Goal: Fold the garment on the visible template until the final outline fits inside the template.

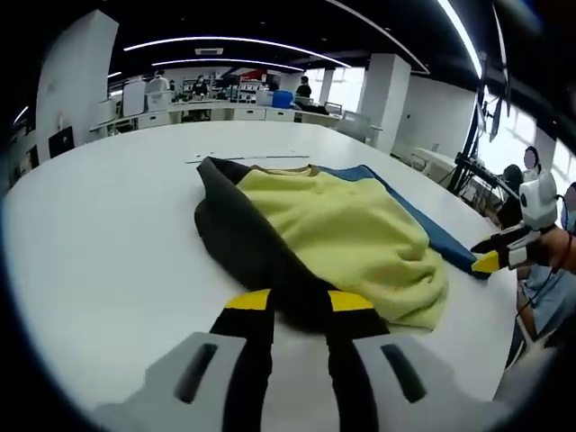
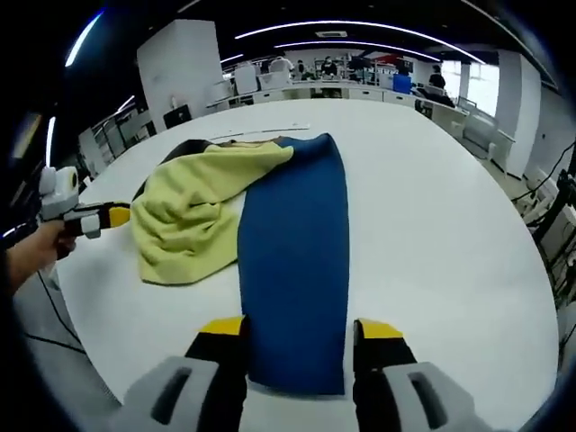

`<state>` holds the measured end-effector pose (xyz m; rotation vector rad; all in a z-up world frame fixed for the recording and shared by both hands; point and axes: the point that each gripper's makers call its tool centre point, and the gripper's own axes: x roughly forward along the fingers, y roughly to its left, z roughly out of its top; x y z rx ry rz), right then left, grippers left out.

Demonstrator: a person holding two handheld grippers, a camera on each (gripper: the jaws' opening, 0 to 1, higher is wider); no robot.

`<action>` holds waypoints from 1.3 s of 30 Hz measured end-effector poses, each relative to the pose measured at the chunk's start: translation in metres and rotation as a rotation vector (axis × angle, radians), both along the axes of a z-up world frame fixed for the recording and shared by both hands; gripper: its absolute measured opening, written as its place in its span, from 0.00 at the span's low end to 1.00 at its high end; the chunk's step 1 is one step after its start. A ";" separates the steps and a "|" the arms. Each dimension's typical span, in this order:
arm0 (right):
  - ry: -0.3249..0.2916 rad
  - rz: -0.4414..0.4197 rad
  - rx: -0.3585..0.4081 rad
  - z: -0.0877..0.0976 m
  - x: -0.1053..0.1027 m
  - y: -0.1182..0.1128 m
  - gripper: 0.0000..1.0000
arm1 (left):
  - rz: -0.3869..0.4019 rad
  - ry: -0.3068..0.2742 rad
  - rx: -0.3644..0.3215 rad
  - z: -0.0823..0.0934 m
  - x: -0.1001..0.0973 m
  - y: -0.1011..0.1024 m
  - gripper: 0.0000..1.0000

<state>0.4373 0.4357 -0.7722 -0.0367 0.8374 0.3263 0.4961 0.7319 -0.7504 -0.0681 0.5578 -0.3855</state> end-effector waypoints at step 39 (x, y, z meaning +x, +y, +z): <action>-0.021 -0.064 -0.135 0.010 0.036 -0.068 0.03 | 0.126 -0.079 0.016 0.048 0.006 0.052 0.00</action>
